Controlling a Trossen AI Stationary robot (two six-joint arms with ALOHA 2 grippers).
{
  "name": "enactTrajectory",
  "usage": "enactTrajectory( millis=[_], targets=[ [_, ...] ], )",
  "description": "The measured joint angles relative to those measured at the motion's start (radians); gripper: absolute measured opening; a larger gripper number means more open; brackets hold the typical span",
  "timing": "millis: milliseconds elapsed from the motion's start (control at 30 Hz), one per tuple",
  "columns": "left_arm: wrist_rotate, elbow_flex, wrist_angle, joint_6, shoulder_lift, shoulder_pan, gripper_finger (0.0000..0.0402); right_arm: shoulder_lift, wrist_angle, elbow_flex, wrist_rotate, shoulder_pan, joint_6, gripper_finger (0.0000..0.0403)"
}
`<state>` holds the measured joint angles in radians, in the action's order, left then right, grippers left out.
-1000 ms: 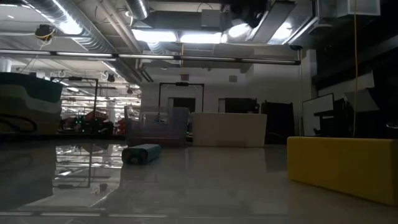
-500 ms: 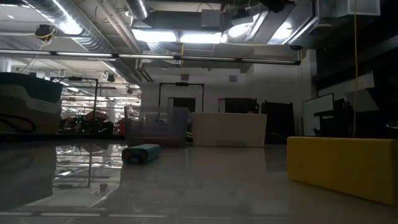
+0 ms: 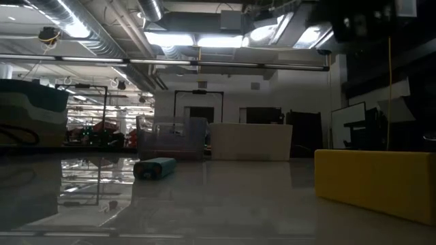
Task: Sort blocks
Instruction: Put the yellow block into the blue bin
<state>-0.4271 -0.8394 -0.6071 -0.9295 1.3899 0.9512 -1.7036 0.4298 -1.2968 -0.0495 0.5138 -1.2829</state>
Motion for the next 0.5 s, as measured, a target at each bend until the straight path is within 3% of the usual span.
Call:
enactTrajectory(
  millis=[200,500],
  targets=[
    [0.005,0.0,0.0,0.021,0.0,0.0,0.0166,-0.102,-0.016,0.0,0.1,0.017,-0.082,0.0198],
    [0.005,0.0,-0.001,0.021,0.0,0.0,0.0166,-0.192,-0.015,0.0,0.122,0.016,-0.204,0.0198]
  ],
)
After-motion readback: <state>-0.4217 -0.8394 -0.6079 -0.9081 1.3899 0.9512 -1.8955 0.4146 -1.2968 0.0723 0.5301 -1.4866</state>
